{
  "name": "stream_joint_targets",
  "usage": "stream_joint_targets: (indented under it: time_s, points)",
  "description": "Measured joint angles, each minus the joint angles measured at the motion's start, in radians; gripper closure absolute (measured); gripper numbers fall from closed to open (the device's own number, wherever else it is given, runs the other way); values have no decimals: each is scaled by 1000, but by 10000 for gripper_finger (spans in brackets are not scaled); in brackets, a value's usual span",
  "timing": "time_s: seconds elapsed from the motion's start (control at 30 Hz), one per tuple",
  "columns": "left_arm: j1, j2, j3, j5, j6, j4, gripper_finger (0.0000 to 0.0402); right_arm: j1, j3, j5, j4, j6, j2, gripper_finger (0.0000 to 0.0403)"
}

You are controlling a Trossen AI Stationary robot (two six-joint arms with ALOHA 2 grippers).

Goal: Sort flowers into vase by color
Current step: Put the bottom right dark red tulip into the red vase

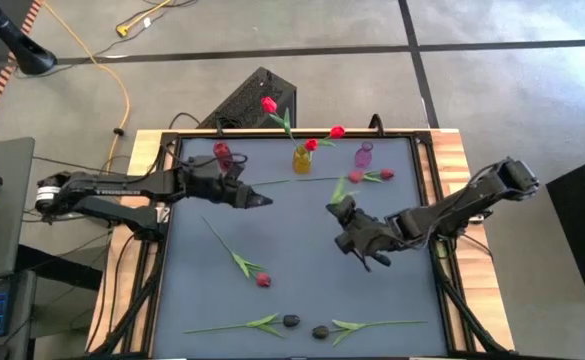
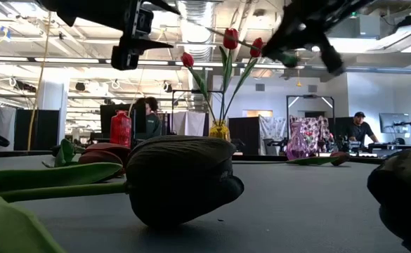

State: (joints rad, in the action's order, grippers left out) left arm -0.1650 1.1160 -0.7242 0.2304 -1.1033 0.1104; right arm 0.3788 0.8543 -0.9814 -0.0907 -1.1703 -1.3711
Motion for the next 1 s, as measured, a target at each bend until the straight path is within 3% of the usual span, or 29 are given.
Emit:
stream_joint_targets:
  time_s: [0.13,0.27,0.43,0.67,1.0]
  points:
    - [59,85,0,-7,-30,94,152,17,0,-118,189,-213,-85,375]
    - [89,201,1,11,-44,220,152,19,0,-134,326,-361,-152,375]
    - [88,314,0,27,-36,334,152,2,19,-101,434,-424,-203,375]
    - [89,438,0,152,-36,613,152,-14,50,-62,446,-434,-234,375]
    - [78,440,0,183,22,582,166,-43,56,-7,448,-432,-238,375]
